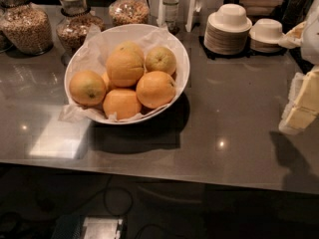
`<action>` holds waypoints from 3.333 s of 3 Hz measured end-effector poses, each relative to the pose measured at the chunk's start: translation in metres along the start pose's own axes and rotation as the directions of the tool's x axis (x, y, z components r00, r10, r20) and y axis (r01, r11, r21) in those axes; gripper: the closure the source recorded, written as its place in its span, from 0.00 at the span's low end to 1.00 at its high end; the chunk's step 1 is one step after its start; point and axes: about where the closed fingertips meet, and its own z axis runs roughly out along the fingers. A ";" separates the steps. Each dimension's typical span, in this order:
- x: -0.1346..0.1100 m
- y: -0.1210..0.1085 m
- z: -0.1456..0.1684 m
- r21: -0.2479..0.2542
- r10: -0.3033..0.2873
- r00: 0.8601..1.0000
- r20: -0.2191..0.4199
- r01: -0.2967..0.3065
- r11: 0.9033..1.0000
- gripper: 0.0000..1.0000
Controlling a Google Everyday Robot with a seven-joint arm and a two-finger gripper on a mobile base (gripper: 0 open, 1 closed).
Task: Pick orange from white bowl
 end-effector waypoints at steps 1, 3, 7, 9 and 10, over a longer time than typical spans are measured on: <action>0.000 0.000 0.000 0.000 -0.001 1.000 0.000 0.001 1.000 0.00; -0.106 0.021 -0.005 -0.002 -0.316 0.938 0.139 0.320 0.948 0.00; -0.301 0.029 0.043 0.062 -0.517 0.832 0.201 0.516 0.854 0.00; -0.325 0.008 0.058 0.081 -0.505 0.817 0.278 0.504 0.860 0.00; -0.348 -0.024 0.082 0.061 -0.432 0.823 0.370 0.442 0.895 0.00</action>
Offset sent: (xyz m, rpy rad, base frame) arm 0.0044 0.1010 0.0036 0.0274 -0.0376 0.3522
